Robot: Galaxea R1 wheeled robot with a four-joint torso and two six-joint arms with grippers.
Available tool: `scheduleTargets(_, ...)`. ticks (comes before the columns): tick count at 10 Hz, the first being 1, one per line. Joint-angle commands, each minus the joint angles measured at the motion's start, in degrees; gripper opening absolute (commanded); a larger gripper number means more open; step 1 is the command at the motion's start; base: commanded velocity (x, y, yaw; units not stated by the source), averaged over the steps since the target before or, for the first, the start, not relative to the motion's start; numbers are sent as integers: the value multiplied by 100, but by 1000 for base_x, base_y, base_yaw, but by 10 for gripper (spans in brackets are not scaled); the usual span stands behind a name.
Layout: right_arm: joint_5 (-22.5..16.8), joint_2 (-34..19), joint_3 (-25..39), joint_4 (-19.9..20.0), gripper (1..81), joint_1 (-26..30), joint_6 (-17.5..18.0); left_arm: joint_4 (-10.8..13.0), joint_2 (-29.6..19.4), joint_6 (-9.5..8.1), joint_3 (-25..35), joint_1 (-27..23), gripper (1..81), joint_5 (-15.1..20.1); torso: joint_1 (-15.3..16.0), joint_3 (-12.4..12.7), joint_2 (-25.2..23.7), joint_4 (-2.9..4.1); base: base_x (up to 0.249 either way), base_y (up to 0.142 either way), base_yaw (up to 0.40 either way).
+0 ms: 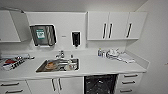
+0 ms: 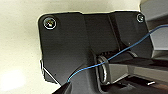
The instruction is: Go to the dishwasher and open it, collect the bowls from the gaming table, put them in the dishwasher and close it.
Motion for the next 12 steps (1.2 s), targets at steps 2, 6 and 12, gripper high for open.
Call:
scheduleTargets(2, -683, 49, 265, 2701, 811, 370, -2564, -1, -27, -11, -34, -279, 811, 33, 0, 0, 0, 0, 0, 0, 0)
scheduleTargets(6, -798, -110, 493, 2763, 811, 722, -2599, -1, 210, -11, -394, -377, 811, -20, 0, 0, 0, 0, 0, 0, 0)
scheduleTargets(12, -798, -4, 484, 2772, 811, 748, -2599, 43, 245, -2, -447, -403, 811, -3, 0, 0, 0, 0, 0, 0, 0)
